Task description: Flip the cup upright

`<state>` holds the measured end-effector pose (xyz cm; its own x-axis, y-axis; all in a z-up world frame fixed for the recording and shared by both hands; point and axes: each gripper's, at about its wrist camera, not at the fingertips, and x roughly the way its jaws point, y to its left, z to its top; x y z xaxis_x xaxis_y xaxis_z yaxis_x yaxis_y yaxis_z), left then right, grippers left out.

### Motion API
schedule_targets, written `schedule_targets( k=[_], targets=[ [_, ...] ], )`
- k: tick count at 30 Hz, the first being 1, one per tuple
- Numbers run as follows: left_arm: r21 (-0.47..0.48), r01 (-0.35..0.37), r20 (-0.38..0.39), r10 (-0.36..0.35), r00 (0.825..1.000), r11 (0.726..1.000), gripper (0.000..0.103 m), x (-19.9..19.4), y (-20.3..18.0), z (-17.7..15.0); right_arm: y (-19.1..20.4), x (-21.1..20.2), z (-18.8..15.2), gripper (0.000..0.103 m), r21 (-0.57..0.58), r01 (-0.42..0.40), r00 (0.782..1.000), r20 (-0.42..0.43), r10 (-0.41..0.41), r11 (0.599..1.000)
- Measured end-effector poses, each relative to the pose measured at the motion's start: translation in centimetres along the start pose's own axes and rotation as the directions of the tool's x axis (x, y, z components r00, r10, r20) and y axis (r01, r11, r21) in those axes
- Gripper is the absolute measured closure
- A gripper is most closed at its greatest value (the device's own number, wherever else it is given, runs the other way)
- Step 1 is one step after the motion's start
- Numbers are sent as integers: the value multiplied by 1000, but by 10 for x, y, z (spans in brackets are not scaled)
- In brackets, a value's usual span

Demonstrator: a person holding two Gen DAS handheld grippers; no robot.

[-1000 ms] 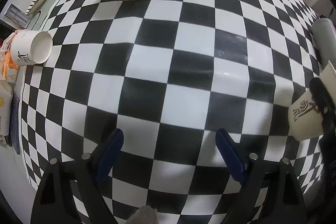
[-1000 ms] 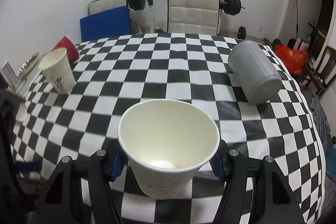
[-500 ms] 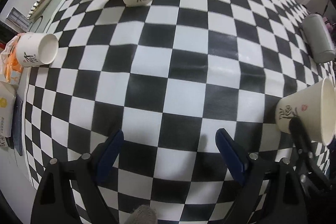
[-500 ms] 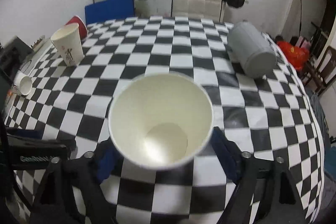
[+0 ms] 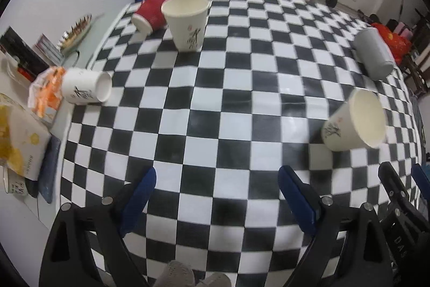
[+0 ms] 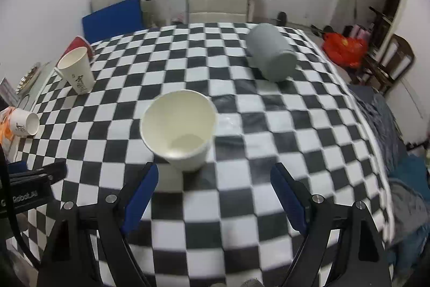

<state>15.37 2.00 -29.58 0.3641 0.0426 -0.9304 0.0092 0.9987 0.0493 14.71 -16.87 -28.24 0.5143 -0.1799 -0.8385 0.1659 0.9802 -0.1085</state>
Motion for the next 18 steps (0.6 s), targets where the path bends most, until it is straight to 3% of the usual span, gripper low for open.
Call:
schedule_targets(
  k=[8,14,18],
  targets=[
    [37,40,78,-43,996,999,9,-62,-14,-12,-30,-70,1,16,52,66,998,-28,-64,996],
    [42,49,152,-55,987,998,9,-131,-24,-23,-50,-143,11,16,44,27,999,-25,-26,999],
    [43,41,231,-50,972,998,9,-191,-27,-34,-60,-196,17,16,27,18,1000,0,-18,999]
  ],
)
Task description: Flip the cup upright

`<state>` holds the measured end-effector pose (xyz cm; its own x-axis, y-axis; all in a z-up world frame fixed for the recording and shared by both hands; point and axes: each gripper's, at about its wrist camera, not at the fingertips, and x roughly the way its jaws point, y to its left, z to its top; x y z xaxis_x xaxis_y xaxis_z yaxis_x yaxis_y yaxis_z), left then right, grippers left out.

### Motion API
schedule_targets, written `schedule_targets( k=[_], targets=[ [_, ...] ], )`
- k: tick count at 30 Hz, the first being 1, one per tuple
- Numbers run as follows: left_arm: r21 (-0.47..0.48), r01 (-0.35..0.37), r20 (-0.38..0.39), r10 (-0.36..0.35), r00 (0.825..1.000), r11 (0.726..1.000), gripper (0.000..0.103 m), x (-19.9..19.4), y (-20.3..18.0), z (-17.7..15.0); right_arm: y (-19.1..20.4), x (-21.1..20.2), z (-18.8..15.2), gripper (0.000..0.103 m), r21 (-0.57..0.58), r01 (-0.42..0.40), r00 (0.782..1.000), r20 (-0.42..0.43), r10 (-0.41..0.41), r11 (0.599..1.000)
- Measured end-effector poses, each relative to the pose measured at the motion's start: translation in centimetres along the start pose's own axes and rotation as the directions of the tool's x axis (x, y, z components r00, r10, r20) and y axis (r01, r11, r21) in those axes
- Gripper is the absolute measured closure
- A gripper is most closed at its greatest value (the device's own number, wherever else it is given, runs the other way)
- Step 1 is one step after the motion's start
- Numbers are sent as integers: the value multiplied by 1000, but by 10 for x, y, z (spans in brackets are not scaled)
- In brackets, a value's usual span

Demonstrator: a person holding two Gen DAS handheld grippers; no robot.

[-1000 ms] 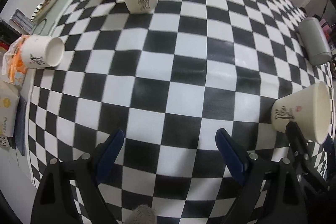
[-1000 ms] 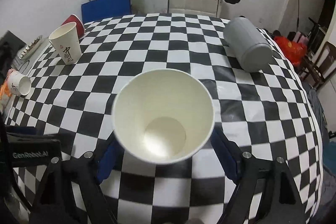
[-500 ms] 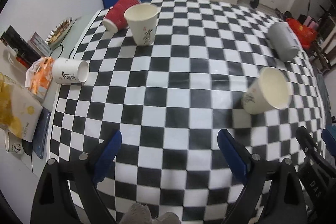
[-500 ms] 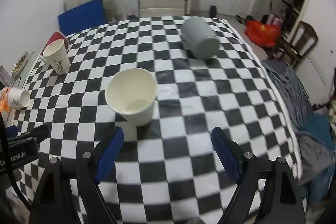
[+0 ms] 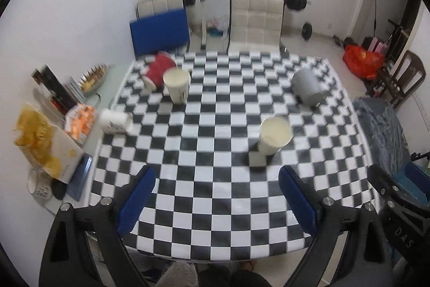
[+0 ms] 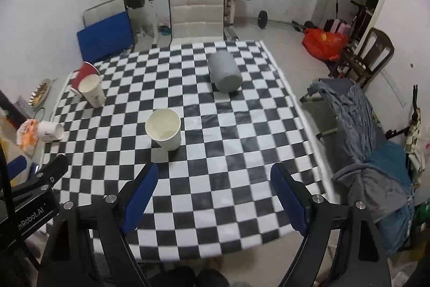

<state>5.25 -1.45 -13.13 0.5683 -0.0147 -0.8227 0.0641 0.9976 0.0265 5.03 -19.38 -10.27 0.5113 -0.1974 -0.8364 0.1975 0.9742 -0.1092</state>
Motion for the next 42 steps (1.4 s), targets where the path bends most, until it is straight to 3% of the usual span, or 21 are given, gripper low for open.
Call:
schedule_targets(
  k=[6,16,25,42],
  targets=[
    [2,-5,89,5,996,1000,9,-76,-6,-2,-20,-86,10,16,2,-8,995,97,8,1000],
    [-42,-9,159,16,987,999,9,-136,-8,-5,-33,-179,9,16,-18,-24,977,211,28,1000],
    [-52,-17,181,26,983,999,9,-156,-11,-7,-40,-215,9,16,-41,-27,969,244,36,999],
    [-66,-20,210,34,977,998,9,-175,-9,-7,-34,-227,11,16,-64,-76,967,239,89,995]
  ],
)
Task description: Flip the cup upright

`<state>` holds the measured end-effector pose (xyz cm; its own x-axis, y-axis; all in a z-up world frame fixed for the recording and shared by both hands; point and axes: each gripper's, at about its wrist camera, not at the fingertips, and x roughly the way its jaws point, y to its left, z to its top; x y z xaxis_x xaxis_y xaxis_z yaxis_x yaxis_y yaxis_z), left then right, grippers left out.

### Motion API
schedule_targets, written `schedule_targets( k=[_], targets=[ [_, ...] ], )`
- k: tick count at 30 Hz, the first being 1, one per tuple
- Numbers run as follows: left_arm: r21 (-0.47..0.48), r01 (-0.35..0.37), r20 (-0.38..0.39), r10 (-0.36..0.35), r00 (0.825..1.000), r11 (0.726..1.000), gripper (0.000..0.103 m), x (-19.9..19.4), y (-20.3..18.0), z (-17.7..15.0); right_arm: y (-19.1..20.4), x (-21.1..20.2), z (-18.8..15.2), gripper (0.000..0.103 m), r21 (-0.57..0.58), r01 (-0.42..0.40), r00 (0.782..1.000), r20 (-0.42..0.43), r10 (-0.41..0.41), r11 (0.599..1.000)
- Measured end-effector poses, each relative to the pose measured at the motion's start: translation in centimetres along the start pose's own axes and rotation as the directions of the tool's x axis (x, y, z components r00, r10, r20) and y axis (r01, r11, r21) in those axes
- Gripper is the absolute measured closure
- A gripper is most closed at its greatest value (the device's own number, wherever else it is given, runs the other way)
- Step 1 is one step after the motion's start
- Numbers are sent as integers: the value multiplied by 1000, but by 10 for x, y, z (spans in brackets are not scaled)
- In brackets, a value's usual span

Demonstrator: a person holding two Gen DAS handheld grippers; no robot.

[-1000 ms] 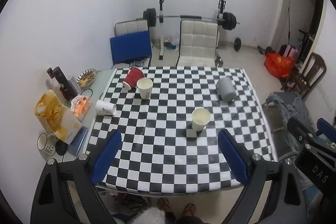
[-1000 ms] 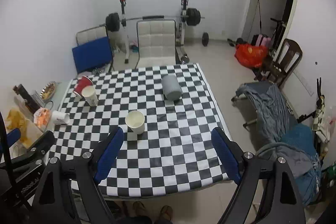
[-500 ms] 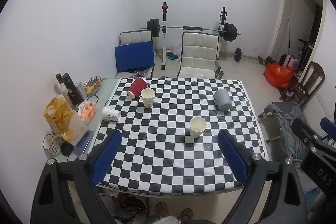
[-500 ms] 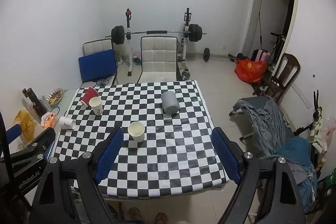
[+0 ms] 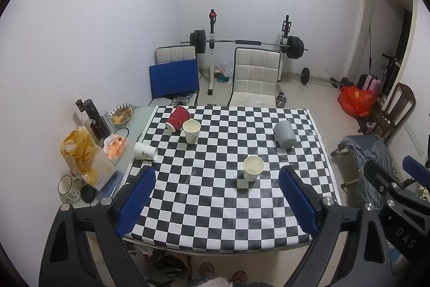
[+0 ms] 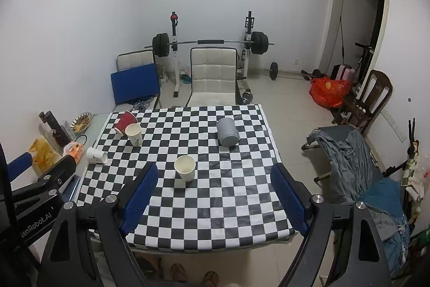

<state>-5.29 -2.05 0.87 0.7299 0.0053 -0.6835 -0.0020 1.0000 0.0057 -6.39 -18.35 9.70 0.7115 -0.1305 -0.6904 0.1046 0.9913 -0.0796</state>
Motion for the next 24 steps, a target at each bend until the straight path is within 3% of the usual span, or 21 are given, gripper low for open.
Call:
schedule_targets(
  k=[24],
  targets=[
    [6,-7,19,6,1000,1000,8,-1,7,13,-2,1,2,12,4,-9,1000,-3,9,1000]
  ],
)
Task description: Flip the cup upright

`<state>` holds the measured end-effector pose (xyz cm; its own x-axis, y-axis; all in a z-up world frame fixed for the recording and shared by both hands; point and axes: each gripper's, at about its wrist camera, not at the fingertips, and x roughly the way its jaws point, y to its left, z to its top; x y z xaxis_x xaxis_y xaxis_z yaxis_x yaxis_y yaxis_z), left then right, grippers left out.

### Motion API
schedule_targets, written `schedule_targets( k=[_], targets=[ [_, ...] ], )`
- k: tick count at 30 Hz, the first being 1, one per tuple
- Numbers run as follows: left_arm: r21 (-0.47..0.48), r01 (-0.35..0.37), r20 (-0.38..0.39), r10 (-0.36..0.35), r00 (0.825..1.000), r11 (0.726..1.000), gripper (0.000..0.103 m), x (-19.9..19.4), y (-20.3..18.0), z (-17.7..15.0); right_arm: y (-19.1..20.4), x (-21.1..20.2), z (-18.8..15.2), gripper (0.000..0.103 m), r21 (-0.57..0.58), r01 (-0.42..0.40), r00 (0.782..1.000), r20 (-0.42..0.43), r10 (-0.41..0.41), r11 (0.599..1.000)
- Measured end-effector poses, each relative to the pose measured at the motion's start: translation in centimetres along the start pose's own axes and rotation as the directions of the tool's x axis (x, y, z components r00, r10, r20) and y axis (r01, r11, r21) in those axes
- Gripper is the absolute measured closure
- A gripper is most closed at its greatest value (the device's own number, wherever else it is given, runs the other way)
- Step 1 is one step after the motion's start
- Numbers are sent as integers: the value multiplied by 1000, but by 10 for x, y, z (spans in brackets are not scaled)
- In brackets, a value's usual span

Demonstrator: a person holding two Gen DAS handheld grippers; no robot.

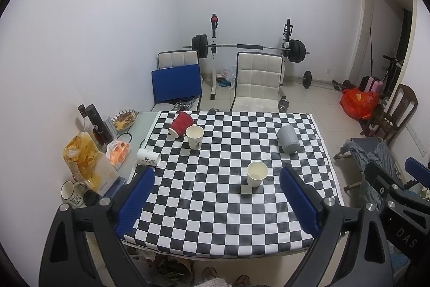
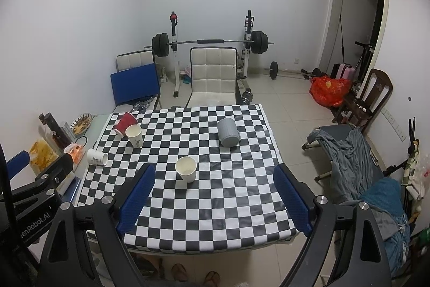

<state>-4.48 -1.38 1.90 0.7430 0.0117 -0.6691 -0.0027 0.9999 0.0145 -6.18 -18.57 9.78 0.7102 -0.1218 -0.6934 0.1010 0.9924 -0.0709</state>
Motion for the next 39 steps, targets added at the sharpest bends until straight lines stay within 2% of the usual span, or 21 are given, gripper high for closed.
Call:
schedule_targets(
  k=[22,39],
  targets=[
    [-10,-3,15,4,1000,1000,7,5,10,9,8,4,15,11,-8,-8,1000,4,8,1000],
    [-9,-5,23,5,1000,1000,7,4,12,10,11,4,13,11,-9,-8,1000,7,8,1000]
  ],
)
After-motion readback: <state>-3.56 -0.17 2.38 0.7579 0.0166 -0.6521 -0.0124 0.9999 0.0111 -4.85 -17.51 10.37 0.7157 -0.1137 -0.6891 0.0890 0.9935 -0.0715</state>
